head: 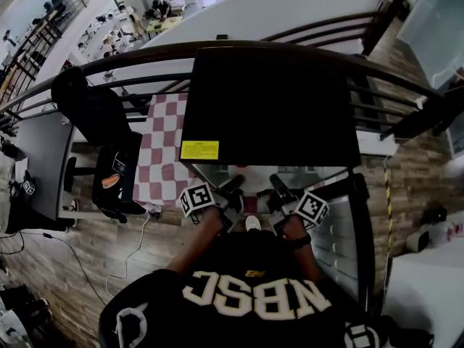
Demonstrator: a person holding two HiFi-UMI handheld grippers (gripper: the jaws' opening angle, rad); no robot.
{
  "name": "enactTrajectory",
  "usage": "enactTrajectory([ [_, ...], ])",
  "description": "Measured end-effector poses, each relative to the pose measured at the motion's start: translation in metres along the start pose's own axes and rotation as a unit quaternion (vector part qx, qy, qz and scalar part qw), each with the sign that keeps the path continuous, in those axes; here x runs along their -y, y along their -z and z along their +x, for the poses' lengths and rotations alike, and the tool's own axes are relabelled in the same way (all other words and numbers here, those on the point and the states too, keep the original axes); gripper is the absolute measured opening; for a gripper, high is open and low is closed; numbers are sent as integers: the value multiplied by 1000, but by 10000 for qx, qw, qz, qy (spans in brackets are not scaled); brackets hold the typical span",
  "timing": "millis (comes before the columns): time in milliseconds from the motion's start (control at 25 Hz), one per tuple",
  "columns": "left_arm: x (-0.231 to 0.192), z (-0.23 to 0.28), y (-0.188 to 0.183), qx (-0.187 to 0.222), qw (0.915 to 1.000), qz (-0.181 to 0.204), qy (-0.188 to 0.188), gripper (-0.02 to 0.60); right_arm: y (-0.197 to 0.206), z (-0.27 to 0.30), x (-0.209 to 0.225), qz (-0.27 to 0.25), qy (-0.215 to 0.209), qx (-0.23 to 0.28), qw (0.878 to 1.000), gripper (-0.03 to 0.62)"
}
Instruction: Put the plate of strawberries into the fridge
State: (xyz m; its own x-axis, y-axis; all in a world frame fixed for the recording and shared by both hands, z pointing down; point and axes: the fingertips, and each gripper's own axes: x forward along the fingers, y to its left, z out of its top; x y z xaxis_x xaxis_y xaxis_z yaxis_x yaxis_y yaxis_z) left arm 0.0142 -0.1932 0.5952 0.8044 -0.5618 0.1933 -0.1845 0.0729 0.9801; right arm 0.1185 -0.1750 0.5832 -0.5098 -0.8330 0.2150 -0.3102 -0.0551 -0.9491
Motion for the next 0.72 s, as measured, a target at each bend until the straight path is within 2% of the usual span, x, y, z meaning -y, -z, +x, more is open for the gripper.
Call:
enactTrajectory([
  [400, -1, 6, -4, 99, 9997, -183, 91, 35, -5, 4, 3, 85, -14, 10, 10000, 35],
  [720, 6, 12, -8, 128, 9998, -1, 171, 35, -9, 5, 5, 67, -25, 67, 10000, 35],
])
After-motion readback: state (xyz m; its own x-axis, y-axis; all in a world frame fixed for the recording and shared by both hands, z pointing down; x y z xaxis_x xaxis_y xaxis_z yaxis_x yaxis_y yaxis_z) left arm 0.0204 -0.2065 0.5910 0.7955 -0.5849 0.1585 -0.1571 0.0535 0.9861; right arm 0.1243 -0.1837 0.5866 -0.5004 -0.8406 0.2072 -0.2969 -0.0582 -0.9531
